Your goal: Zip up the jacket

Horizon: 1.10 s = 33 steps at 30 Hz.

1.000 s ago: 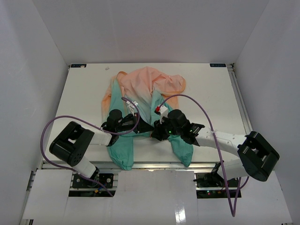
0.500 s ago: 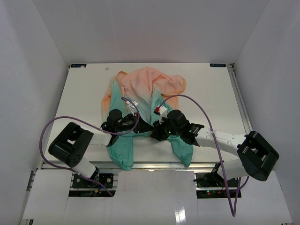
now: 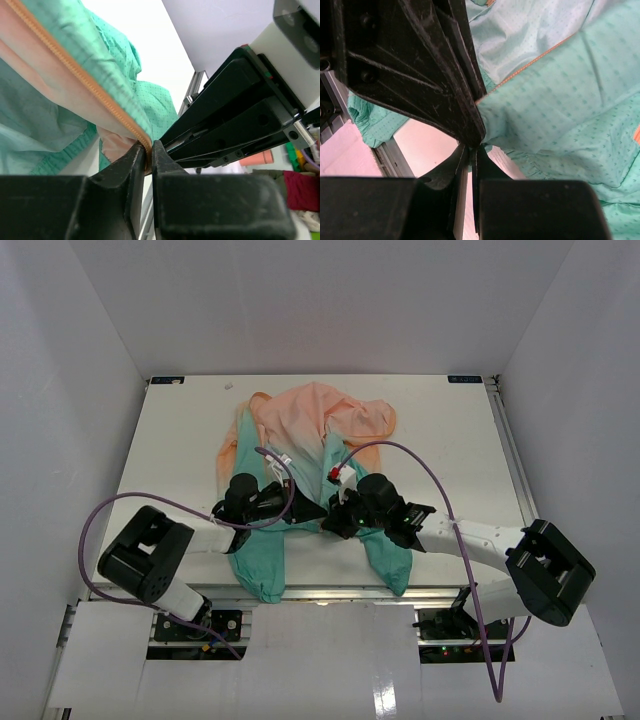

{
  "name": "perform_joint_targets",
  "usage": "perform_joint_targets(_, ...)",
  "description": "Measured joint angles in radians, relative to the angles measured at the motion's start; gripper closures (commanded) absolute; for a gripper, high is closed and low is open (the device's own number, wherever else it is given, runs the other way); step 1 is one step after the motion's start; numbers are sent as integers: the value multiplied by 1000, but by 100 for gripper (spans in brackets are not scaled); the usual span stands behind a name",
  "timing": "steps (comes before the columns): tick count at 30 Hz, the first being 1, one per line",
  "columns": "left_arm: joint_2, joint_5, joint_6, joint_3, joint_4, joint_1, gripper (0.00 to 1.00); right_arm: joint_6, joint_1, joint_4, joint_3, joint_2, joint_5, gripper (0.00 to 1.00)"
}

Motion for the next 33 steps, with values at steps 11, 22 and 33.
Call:
perform_joint_targets(11,-218,-285,94,30,-344,2,50,-32,1,10,-26,-15,-16,92)
perform_joint_targets(22,-337,-817,196,204,-962,7,47,-32,-1,32,-52,-63,-23,92)
perform_joint_targets(33,-177,-945,215,247,-1209,7,47,-22,-6,48,-83,-108,-33,92)
